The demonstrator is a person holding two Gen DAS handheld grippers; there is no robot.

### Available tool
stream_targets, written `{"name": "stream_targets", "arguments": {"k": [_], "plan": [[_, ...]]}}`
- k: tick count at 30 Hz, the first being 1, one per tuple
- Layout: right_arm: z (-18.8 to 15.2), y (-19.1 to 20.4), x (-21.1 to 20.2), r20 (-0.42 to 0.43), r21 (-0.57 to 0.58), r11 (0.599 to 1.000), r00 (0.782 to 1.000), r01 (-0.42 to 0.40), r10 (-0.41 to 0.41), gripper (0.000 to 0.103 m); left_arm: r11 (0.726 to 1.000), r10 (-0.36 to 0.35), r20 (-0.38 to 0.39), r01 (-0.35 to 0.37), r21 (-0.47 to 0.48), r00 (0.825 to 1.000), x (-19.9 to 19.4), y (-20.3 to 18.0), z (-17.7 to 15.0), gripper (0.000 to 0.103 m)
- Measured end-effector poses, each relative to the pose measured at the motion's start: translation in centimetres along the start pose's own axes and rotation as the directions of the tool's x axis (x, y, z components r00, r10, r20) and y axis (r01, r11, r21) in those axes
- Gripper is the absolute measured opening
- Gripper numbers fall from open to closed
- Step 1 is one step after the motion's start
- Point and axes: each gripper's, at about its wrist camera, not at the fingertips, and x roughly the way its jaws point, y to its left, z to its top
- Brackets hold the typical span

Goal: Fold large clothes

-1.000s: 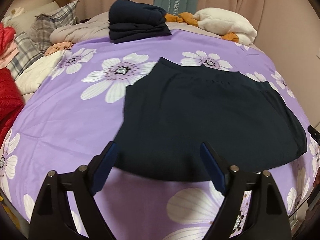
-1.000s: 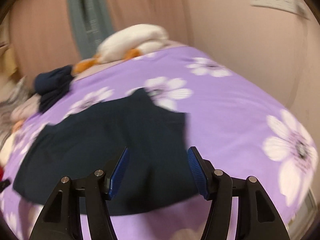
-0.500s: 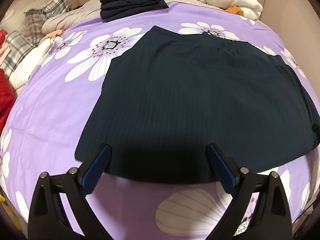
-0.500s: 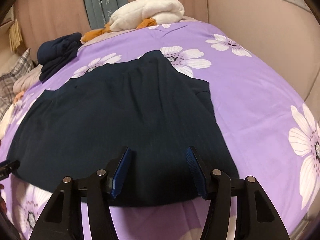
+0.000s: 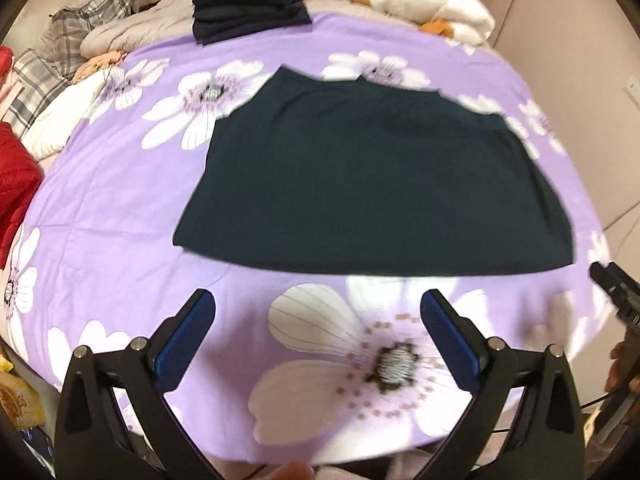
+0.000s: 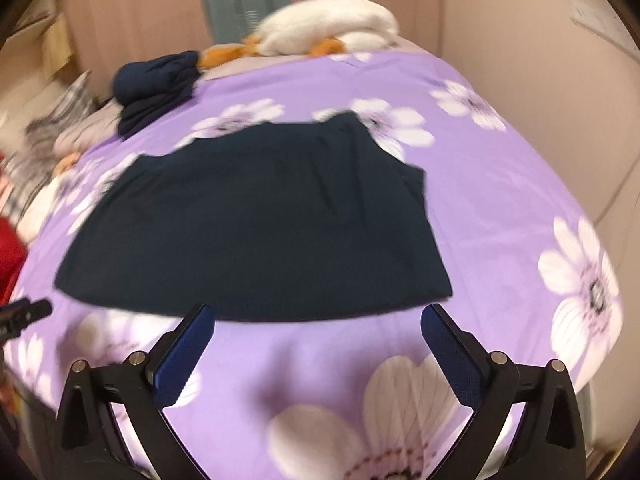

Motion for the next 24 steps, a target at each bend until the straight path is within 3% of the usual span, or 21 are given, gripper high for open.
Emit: {"name": "stream_targets", "arguments": {"k": [5,9,12,15,20,24], "plan": [[1.9,2.7,-4.6,0.06,-0.057,0.998,0.997,-0.039,0.042,0.102,1.0,0.001,0.066,-0.002,0.008,0.998,-5.4,-1.6,1.8,0.102],[4.3,3.6,-8.7,0.108,-0.065,0.998,0.994,-0.009,0.016,0.102,0.997,0.047,0.08,-0.051,0.051,0.996,-9.1,-3.3,3.6,0.103],[6.2,3.9,-11.7,0.149,-0.047,0.999,0.989,0.007,0.0,0.102,0.991,0.098,0.149,-0.111,0.079,0.984,-12.7,-4.5,4.5,0.103],[7.6,4.1,-14.6,0.183,-0.039,0.999,0.983,-0.026,0.033,0.102,0.991,0.09,0.191,-0.106,0.076,0.977,-15.5,-5.1,5.0,0.103],[7.1,4.5,-15.3,0.169,-0.045,0.998,0.984,-0.04,0.047,0.102,0.983,0.131,0.256,-0.16,0.095,0.958,-17.3,-6.5,4.1,0.103],[5.9,4.4,-13.6,0.111,-0.04,0.998,0.992,-0.05,0.054,0.102,0.982,0.102,0.224,-0.134,0.133,0.969,-16.6,-7.3,3.2,0.103]]}}
